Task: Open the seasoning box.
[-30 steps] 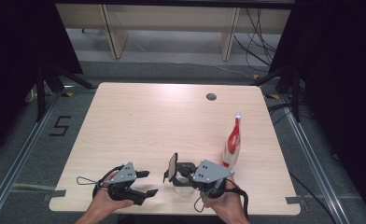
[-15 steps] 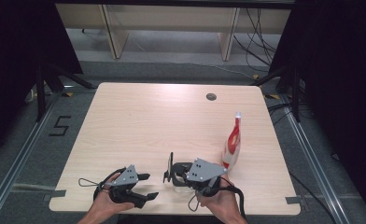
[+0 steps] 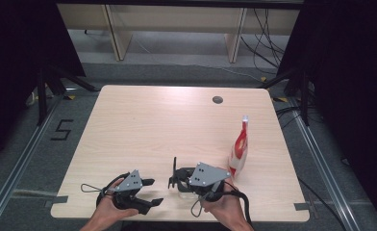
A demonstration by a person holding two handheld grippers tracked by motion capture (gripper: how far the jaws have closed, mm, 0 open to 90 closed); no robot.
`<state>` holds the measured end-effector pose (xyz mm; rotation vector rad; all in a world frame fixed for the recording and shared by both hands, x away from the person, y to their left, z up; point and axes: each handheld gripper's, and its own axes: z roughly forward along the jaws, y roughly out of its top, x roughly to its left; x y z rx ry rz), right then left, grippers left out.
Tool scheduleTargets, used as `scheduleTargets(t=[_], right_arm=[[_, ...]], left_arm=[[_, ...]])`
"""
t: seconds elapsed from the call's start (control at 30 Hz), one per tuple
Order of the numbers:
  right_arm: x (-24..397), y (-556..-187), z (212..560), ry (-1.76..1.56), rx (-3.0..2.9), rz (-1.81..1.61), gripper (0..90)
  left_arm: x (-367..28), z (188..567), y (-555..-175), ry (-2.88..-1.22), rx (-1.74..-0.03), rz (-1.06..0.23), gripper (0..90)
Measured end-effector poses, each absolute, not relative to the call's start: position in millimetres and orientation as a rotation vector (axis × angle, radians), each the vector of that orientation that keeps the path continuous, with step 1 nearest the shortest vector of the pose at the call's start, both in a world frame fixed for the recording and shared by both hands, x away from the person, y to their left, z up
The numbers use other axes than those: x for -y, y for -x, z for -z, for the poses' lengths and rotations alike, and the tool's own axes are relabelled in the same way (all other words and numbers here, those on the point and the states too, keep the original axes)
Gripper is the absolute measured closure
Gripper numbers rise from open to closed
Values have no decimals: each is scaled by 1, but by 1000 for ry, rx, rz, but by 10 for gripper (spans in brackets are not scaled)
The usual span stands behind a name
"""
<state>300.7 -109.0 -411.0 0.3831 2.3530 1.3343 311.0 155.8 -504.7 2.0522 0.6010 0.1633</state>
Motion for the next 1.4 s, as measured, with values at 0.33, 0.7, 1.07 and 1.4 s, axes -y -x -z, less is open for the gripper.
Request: scheduleTargets(t=[0.33,0.7,1.07,1.4], right_arm=[[105,-302,411,-377,-2350,-1335,881],[108,-302,411,-398,-2339,-1343,847],[118,-303,409,-421,-2316,-1345,802],[152,-298,418,-537,-2275,-1336,601]], left_arm=[[-153,506,-310,-2086,-575,-170,255],[-152,507,-309,-2076,-604,-156,253],[-152,508,-308,-2070,-616,-158,252],[-152,506,-308,-2062,-597,-164,252]])
